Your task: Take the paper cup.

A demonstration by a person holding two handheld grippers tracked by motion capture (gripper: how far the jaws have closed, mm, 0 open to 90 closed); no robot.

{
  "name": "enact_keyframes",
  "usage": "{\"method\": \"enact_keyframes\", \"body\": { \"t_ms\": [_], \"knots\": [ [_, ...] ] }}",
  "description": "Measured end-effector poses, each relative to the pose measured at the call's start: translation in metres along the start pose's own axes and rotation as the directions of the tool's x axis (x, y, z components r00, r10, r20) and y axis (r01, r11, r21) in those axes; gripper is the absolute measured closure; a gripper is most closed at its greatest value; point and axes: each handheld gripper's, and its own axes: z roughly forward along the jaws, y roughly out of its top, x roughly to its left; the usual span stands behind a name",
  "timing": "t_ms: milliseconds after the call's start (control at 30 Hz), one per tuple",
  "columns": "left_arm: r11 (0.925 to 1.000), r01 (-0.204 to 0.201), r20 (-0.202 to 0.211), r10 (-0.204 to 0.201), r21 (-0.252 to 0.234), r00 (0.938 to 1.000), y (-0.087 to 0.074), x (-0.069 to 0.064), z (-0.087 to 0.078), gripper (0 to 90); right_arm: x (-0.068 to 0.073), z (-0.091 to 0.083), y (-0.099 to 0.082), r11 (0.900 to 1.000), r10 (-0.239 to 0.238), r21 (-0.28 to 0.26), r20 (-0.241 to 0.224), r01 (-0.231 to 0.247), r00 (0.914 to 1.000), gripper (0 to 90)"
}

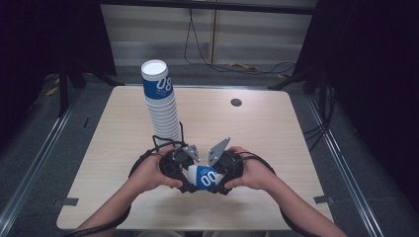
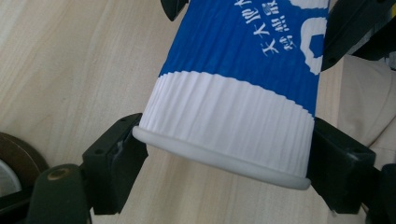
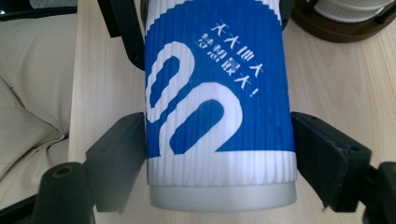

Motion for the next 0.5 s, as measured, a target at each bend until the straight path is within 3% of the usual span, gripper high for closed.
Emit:
{"method": "enact_keyframes", "body": {
  "t_ms": [200,500],
  "knots": [
    [0.9997,-0.016,0.009,0.016,0.016,0.9998,0.0017,0.0002,0.0001,19.6,0.001,0.0029,0.0002,0.9998,-0.017,0.004,-0.009,0.017,0.9998,24.7],
    [0.9999,-0.006,0.016,0.005,0.008,0.9999,0.0013,-0.0002,0.0007,19.1,0.003,0.0071,-0.0013,0.9997,-0.016,0.02,-0.013,0.016,0.9998,28.3]
  ]
}}
